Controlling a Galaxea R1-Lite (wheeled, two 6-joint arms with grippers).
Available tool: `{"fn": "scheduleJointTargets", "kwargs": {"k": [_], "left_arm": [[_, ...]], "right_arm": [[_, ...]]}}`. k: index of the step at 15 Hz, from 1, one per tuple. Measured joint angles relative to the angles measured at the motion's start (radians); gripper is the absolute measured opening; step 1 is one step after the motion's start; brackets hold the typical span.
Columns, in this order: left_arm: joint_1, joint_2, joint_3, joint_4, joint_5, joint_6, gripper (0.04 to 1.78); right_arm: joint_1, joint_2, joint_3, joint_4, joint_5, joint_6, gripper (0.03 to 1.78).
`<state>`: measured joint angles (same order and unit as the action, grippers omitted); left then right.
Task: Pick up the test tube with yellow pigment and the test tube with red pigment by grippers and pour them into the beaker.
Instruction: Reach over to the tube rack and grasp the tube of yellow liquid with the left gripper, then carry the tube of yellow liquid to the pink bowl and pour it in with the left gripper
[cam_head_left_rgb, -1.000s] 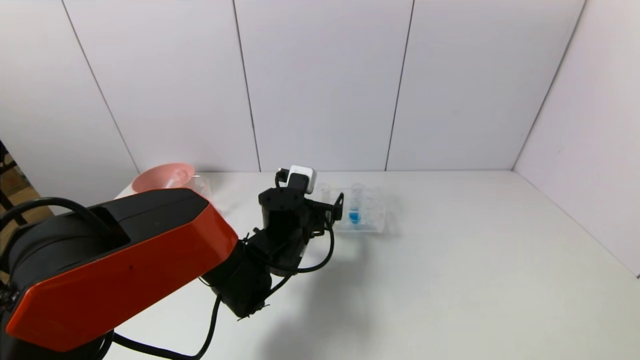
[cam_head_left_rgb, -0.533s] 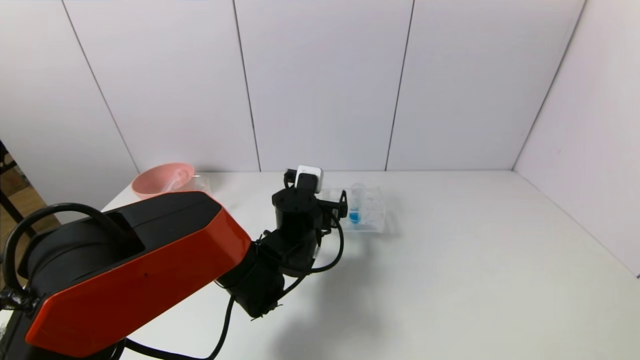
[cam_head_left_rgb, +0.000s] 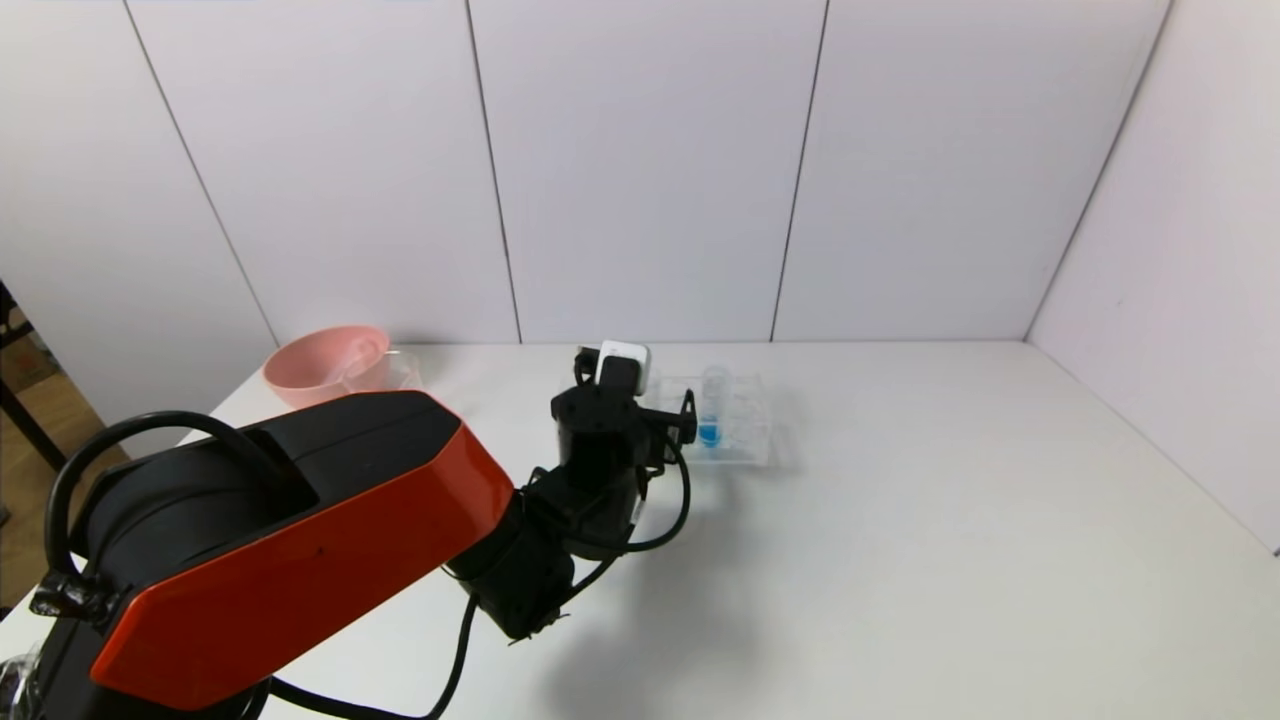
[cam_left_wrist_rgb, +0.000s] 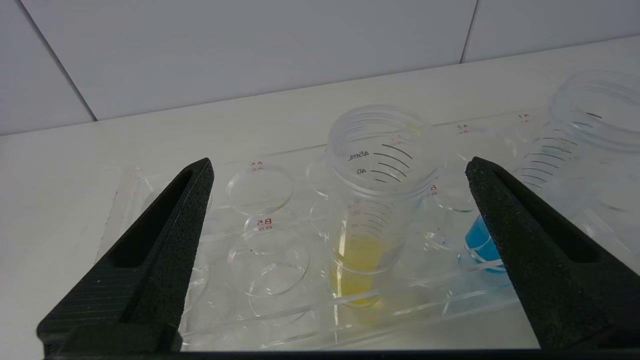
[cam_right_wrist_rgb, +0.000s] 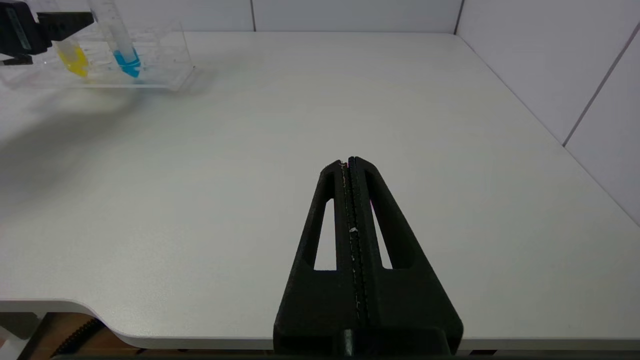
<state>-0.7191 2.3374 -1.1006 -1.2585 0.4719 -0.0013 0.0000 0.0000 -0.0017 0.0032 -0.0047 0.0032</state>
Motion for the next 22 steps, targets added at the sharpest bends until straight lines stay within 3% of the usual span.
{"fn": "scheduleJointTargets", "kwargs": {"k": [4, 9, 10, 22], "left_arm": [[0.0, 0.002, -0.001, 0.004, -0.001, 0.001, 1.43], [-0.002, 0.002, -0.001, 0.007, -0.003, 0.003, 0.55], [-0.001, 0.002, -0.001, 0.007, -0.003, 0.003, 0.47], [0.0, -0.04, -0.009, 0.053, -0.01, 0.021, 0.45]], "right_arm": [[0.0, 0.0, 0.0, 0.0, 0.0, 0.0, 0.11], [0.0, 0.0, 0.0, 0.0, 0.0, 0.0, 0.11], [0.0, 0.0, 0.0, 0.0, 0.0, 0.0, 0.11], [0.0, 0.0, 0.0, 0.0, 0.0, 0.0, 0.11]]}}
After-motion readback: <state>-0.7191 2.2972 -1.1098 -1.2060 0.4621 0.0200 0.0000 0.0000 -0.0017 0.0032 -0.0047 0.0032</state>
